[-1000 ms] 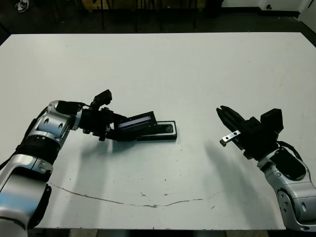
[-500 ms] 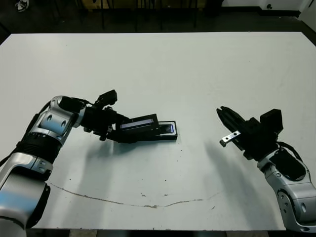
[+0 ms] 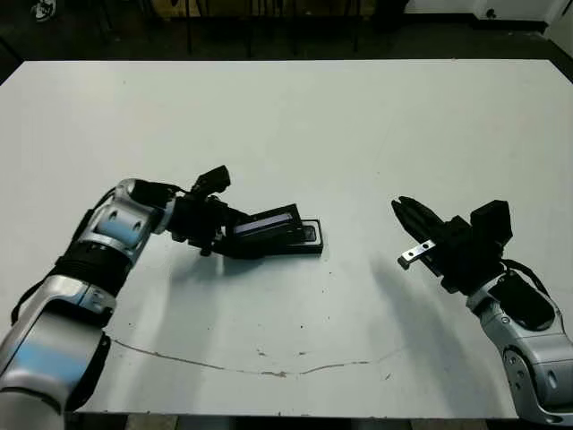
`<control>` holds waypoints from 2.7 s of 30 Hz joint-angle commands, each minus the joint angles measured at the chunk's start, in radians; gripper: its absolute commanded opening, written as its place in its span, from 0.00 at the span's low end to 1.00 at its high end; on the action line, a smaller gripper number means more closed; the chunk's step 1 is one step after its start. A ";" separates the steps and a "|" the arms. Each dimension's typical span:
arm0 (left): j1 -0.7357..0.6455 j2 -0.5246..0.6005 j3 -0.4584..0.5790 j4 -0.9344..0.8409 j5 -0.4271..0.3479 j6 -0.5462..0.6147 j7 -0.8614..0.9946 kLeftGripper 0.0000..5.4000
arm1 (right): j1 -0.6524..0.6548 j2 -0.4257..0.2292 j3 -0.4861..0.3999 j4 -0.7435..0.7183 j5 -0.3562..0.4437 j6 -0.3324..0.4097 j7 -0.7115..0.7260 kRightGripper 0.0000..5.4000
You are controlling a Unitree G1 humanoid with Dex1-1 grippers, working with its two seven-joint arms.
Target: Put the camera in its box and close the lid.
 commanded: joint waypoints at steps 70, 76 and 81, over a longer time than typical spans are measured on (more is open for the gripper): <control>0.012 -0.041 -0.103 0.172 0.161 -0.311 -0.032 1.00 | 0.035 -0.006 0.019 -0.008 -0.013 -0.024 0.004 0.00; 0.078 0.050 -0.060 0.101 0.140 -0.366 -0.025 1.00 | 0.037 0.000 0.018 0.000 -0.005 -0.033 0.009 0.00; 0.167 0.163 0.015 0.001 0.088 -0.357 -0.021 1.00 | 0.038 0.001 0.019 -0.001 -0.007 -0.035 0.006 0.00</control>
